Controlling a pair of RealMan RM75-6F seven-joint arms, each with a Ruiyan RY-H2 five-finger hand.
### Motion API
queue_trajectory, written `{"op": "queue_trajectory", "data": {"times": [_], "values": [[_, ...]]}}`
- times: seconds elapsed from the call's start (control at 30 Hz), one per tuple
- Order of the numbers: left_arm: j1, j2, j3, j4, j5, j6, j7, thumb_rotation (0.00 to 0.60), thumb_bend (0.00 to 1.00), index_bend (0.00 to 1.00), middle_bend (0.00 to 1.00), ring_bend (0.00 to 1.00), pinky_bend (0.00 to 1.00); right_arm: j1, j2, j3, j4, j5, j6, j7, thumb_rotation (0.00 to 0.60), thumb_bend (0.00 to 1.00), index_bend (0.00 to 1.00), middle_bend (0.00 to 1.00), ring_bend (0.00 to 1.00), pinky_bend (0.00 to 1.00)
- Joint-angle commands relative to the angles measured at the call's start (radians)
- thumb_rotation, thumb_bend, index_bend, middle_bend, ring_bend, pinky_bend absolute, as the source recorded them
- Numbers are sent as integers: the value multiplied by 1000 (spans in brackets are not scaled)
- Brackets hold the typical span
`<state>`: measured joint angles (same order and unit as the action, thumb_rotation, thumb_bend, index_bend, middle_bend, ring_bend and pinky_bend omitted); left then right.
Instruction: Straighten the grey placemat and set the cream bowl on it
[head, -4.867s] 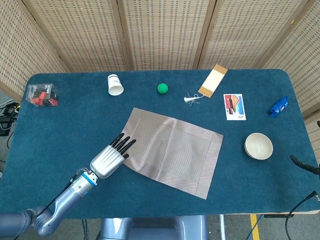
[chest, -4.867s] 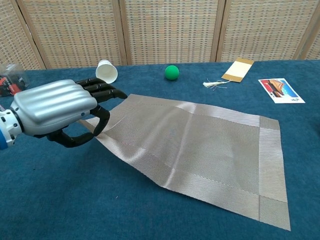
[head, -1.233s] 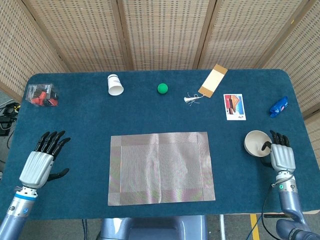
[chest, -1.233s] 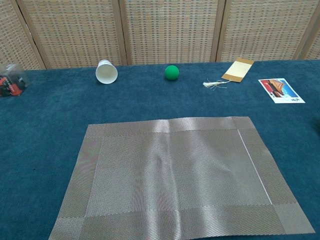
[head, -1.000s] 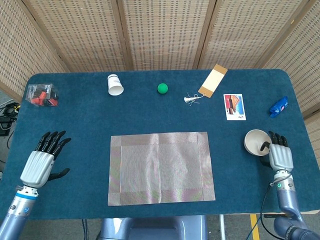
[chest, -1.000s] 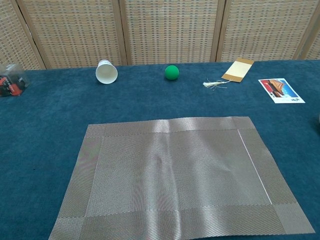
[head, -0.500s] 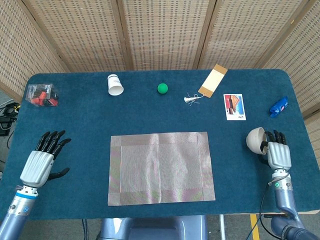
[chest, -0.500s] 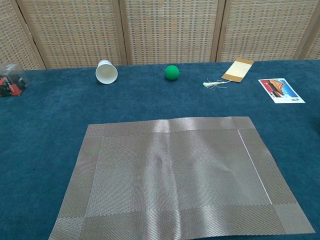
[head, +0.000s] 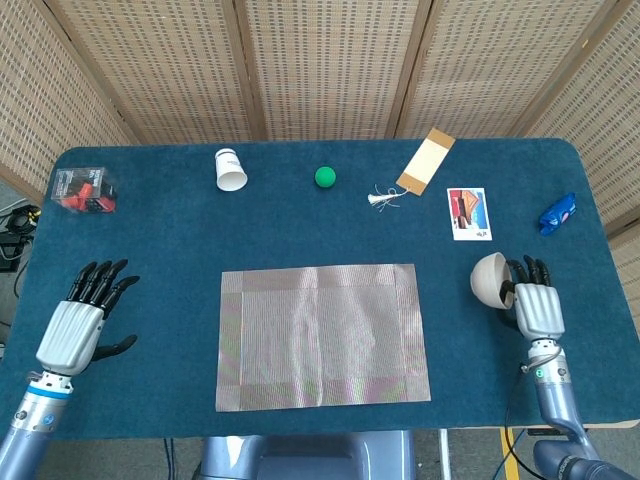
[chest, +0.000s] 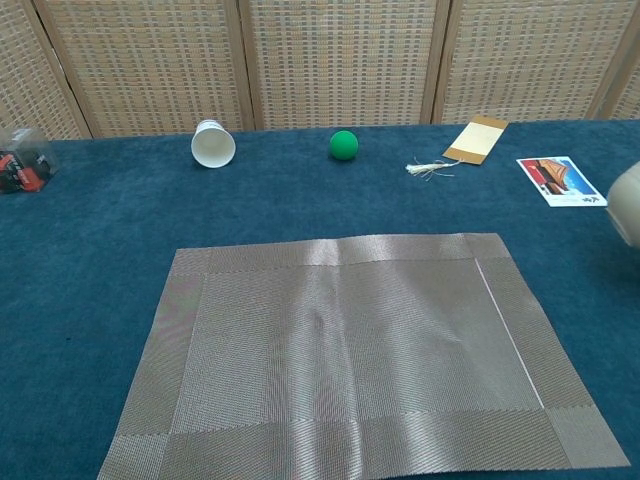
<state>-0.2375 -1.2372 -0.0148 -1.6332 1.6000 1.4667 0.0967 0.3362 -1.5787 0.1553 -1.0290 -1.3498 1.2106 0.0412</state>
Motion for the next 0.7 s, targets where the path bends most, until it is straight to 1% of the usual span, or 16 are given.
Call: {"op": "queue_trajectory", "data": {"times": [0.03,0.2,0.4,0.53,0.57,0.7], "values": [[3,6,-1,-5,6,7,-7,600,108,169,0,0,0,13,18,-21,-121,-56,46,-92,600,515,737,242,0,81],[7,14,-4,-9,13,18,-21,600,109,170,0,0,0,25,10,-39,-197,-84,50,-169,600,514,737,242,0,93],[7,21,-10,-5,-3,7,-41,600,109,178,0,0,0,47,-25,-60,-269,-114,40,-252,600,514,737,242,0,103],[9,28,-16,-7,-6,13,-52,600,109,178,0,0,0,62,-62,-62,-302,-119,31,-300,600,511,737,242,0,106],[11,30,-20,-8,-10,16,-58,600,109,178,0,0,0,79,-87,-62,-318,-128,16,-321,600,511,737,242,0,106],[10,32,-24,-5,-17,11,-67,600,109,178,0,0,0,92,-120,-52,-330,-110,3,-360,600,511,736,242,0,108]]}}
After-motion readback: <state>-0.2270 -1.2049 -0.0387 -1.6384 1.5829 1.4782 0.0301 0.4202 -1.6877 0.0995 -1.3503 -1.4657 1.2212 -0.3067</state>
